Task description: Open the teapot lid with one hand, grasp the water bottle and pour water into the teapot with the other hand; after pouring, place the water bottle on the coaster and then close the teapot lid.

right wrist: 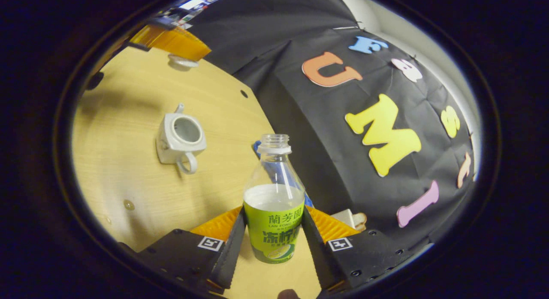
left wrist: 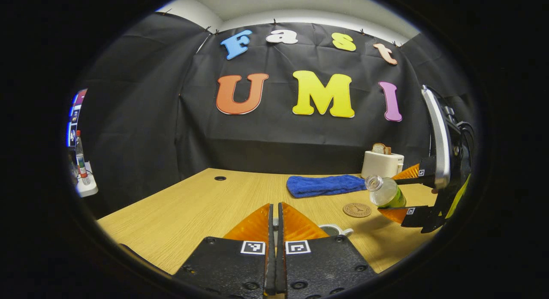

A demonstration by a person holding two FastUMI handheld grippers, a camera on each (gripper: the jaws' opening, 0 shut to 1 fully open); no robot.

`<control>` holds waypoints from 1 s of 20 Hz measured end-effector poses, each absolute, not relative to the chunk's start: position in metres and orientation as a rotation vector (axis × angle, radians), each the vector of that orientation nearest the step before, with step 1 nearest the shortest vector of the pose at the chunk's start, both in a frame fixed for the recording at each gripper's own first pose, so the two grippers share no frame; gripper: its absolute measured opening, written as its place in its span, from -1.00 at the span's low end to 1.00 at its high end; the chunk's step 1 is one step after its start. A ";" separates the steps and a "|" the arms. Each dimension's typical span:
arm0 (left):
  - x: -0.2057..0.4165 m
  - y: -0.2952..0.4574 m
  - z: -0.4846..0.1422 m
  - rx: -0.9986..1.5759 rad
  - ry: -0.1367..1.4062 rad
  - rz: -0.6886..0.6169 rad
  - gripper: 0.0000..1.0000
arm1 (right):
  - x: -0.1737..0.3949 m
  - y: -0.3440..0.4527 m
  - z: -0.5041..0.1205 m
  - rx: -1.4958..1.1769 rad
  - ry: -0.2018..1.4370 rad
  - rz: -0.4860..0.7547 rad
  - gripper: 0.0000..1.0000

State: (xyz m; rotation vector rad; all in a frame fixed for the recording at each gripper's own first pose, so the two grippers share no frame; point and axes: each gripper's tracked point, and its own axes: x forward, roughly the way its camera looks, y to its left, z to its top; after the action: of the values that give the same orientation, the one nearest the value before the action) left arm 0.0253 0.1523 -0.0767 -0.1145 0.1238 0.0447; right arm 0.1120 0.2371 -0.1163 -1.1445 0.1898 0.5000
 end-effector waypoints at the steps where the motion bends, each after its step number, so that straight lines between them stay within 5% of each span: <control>1: 0.025 0.155 -0.078 -0.112 0.122 0.046 -0.94 | 0.113 0.241 -0.113 -1.203 0.156 0.495 0.45; 20: 0.019 0.187 -0.100 -0.108 0.175 0.073 -0.94 | 0.121 0.279 -0.115 -1.625 -0.082 0.491 0.46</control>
State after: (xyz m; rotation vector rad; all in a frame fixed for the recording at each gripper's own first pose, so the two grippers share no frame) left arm 0.0190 0.1867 -0.0999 -0.1079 0.1751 0.0731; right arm 0.1213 0.2791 -0.1149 -1.6249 -0.0821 0.4907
